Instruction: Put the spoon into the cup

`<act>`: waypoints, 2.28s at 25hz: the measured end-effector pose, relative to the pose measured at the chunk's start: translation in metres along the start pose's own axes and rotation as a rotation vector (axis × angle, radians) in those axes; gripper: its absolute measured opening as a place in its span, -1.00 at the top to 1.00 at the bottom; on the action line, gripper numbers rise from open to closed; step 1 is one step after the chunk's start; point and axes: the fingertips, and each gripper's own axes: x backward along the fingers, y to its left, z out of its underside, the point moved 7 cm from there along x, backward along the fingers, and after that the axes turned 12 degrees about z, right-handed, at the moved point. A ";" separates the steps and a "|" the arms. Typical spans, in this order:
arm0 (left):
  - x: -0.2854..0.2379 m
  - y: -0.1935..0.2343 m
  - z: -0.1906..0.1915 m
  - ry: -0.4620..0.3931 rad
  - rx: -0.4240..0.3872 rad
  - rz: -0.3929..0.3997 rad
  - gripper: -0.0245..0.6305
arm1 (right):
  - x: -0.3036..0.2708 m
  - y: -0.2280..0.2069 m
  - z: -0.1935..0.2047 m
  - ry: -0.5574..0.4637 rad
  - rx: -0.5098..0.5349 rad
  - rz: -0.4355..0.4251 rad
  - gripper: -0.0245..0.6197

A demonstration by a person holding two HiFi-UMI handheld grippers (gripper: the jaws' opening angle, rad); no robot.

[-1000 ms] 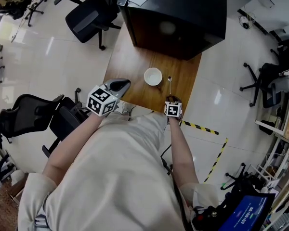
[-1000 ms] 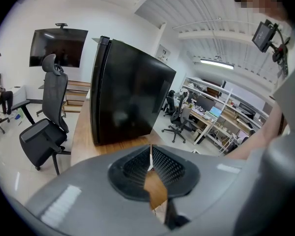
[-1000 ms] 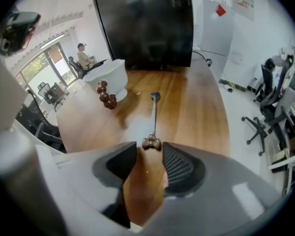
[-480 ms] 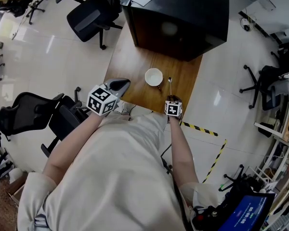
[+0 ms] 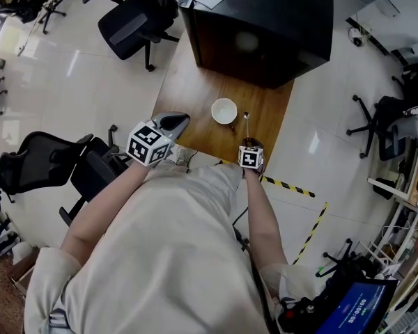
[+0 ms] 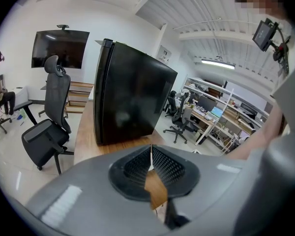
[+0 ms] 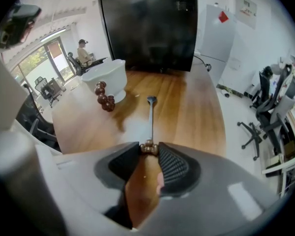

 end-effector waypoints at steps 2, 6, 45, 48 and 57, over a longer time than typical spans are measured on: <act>0.002 0.001 0.001 0.003 -0.003 0.002 0.90 | 0.003 -0.001 -0.001 -0.012 -0.007 0.012 0.54; 0.002 0.003 0.001 0.008 -0.003 0.006 0.90 | 0.013 0.003 -0.007 -0.044 -0.054 0.003 0.54; -0.005 -0.003 -0.002 -0.091 0.004 0.039 0.91 | 0.110 0.037 -0.106 -0.072 0.198 -0.171 0.54; -0.004 0.000 0.000 -0.092 0.011 0.036 0.91 | 0.105 0.042 -0.106 -0.043 0.216 -0.176 0.54; -0.008 0.004 -0.002 -0.093 0.009 0.041 0.91 | 0.092 0.049 -0.107 0.036 0.238 -0.164 0.53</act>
